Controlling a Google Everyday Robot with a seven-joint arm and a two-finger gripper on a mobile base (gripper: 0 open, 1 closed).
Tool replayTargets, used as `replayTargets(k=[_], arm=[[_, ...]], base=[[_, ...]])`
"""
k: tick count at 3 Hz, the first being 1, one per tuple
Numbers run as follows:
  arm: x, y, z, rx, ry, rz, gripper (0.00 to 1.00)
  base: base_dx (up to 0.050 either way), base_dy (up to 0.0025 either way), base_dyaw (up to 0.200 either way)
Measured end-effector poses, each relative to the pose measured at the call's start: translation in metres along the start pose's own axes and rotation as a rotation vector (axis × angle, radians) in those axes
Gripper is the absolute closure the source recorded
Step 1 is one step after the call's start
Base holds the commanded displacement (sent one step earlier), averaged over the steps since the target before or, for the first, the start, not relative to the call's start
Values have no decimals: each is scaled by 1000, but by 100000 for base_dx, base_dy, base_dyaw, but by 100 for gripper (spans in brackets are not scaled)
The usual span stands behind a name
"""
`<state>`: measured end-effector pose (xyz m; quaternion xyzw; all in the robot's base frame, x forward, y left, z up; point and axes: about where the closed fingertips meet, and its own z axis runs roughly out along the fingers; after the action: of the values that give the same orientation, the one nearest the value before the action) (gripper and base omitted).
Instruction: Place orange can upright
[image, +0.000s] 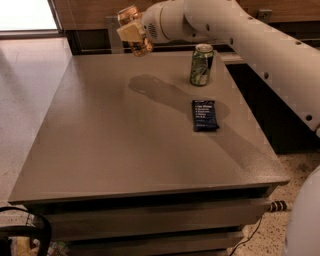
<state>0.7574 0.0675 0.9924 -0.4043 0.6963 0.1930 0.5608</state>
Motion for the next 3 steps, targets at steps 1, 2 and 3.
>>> replayTargets(k=[1, 2, 3], arm=[[1, 16, 13, -21, -66, -42, 100], [5, 35, 18, -31, -108, -79, 100], [13, 49, 19, -36, -130, -102, 100]], base=[[0, 0, 0], [0, 0, 0], [0, 0, 0]])
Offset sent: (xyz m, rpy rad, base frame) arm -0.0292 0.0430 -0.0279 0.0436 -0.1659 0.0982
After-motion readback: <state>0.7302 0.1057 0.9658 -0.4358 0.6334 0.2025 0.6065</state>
